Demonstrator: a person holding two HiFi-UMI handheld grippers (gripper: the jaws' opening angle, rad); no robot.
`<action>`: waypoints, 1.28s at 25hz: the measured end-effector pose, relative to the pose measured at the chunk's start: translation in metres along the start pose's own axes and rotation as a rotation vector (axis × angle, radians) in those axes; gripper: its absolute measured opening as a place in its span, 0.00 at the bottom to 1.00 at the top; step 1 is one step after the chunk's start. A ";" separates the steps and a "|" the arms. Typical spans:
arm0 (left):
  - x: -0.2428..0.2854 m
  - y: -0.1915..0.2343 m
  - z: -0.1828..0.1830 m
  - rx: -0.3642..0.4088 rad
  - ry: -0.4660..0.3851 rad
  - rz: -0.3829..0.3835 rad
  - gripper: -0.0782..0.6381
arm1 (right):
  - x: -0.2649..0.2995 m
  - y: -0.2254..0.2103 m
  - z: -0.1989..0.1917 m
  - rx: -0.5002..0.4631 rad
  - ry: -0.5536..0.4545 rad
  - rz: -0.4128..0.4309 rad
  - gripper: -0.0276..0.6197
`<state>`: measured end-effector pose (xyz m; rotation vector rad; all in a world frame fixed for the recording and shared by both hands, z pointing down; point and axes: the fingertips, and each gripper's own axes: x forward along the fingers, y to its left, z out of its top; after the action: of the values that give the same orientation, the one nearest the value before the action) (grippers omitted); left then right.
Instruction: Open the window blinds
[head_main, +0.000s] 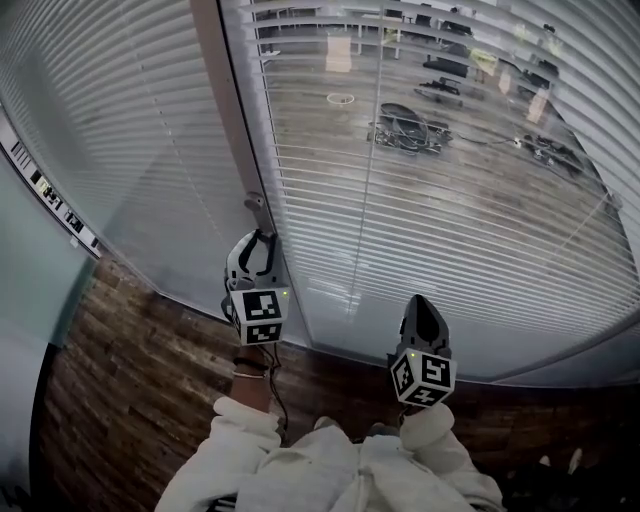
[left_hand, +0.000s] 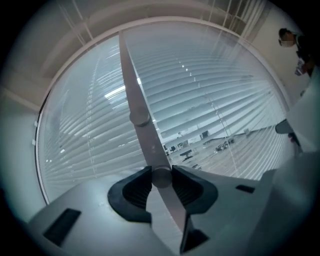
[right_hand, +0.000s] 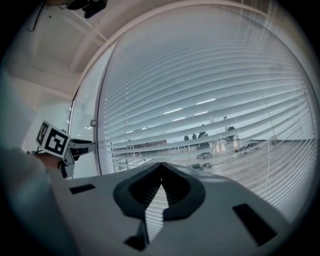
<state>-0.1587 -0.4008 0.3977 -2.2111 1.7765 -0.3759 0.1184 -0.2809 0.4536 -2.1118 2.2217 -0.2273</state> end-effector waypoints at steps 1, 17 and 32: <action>0.000 -0.001 0.001 0.058 0.000 0.008 0.28 | 0.000 0.001 0.000 -0.002 0.000 0.002 0.06; -0.068 -0.139 0.049 -0.734 -0.102 -0.432 0.11 | -0.003 0.001 0.007 -0.009 -0.021 0.010 0.06; -0.081 -0.173 0.025 -0.589 -0.013 -0.342 0.11 | -0.009 0.008 0.006 -0.068 -0.008 0.048 0.06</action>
<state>-0.0096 -0.2853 0.4372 -2.9221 1.6473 0.1233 0.1124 -0.2717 0.4458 -2.0854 2.3040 -0.1420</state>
